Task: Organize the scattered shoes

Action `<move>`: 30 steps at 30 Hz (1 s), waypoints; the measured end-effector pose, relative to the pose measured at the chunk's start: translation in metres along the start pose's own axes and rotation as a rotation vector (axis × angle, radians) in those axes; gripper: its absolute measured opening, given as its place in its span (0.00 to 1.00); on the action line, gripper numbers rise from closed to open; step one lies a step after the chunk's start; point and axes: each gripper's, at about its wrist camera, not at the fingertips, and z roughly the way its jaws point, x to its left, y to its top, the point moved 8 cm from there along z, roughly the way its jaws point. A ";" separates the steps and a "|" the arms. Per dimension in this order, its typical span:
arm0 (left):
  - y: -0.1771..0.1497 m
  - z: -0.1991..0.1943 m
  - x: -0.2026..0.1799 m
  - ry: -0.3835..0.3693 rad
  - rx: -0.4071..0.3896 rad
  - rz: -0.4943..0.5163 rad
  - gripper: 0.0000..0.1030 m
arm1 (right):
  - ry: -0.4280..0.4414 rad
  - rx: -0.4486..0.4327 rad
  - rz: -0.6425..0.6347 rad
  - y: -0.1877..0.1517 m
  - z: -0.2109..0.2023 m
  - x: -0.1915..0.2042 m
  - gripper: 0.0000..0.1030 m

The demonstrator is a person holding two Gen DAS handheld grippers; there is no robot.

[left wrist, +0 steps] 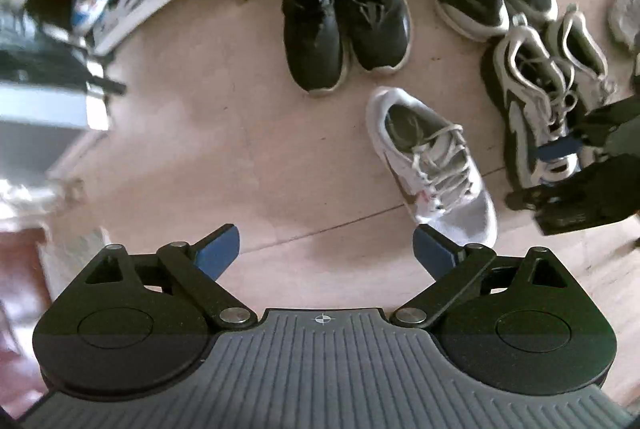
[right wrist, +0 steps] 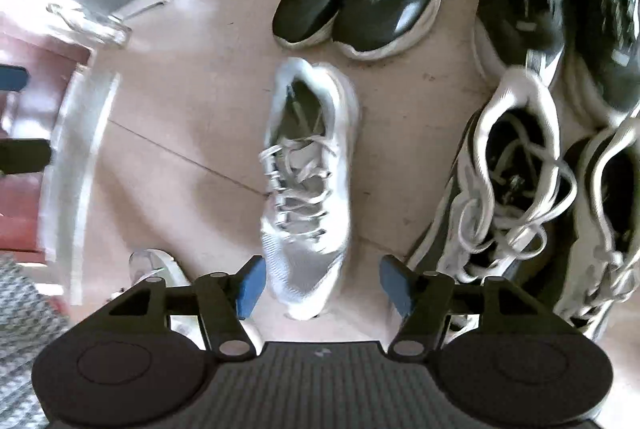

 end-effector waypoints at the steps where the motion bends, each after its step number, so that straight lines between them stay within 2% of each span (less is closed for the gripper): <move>1: 0.001 0.000 0.003 0.012 -0.004 0.009 0.92 | -0.009 0.001 -0.010 0.002 0.007 0.005 0.65; 3: 0.002 -0.001 0.007 0.022 -0.010 0.011 0.94 | -0.030 0.004 -0.033 0.008 0.019 0.012 0.67; 6: 0.006 -0.001 0.012 -0.005 -0.013 -0.022 0.94 | -0.115 -0.006 -0.113 0.024 0.047 0.021 0.74; 9: 0.016 -0.004 0.017 0.028 -0.036 -0.002 0.94 | -0.149 0.004 -0.126 0.030 0.066 0.021 0.74; 11: 0.020 -0.005 0.021 0.021 -0.043 -0.019 0.94 | -0.168 0.006 -0.127 0.033 0.081 0.019 0.73; 12: 0.022 -0.005 0.023 0.015 -0.046 -0.029 0.94 | -0.173 0.003 -0.132 0.034 0.087 0.020 0.67; 14: 0.024 -0.004 0.027 0.014 -0.045 -0.045 0.94 | -0.164 0.028 -0.124 0.034 0.106 0.021 0.47; 15: 0.024 -0.003 0.029 0.019 -0.043 -0.050 0.94 | -0.156 0.029 -0.084 0.034 0.108 0.022 0.47; 17: 0.024 -0.003 0.033 0.031 -0.039 -0.056 0.94 | -0.133 0.022 -0.011 0.035 0.111 0.023 0.39; 18: 0.024 -0.003 0.035 0.037 -0.040 -0.061 0.94 | -0.109 0.007 0.004 0.037 0.110 0.026 0.26; 19: 0.024 -0.004 0.037 0.043 -0.042 -0.069 0.94 | -0.085 -0.001 0.013 0.038 0.110 0.031 0.20; 21: 0.025 -0.004 0.039 0.045 -0.045 -0.078 0.94 | -0.014 -0.027 0.043 0.046 0.109 0.048 0.20; 26: 0.029 -0.003 0.036 0.046 -0.042 -0.065 0.94 | -0.071 -0.060 0.069 0.066 0.124 0.054 0.22; 28: 0.031 -0.002 0.033 0.044 -0.040 -0.057 0.94 | -0.082 -0.006 0.056 0.068 0.129 0.050 0.31; 29: 0.033 -0.002 0.032 0.044 -0.040 -0.054 0.94 | -0.051 0.041 0.070 0.065 0.129 0.049 0.33; 30: 0.035 -0.003 0.030 0.045 -0.042 -0.051 0.94 | -0.030 0.073 0.086 0.062 0.127 0.047 0.40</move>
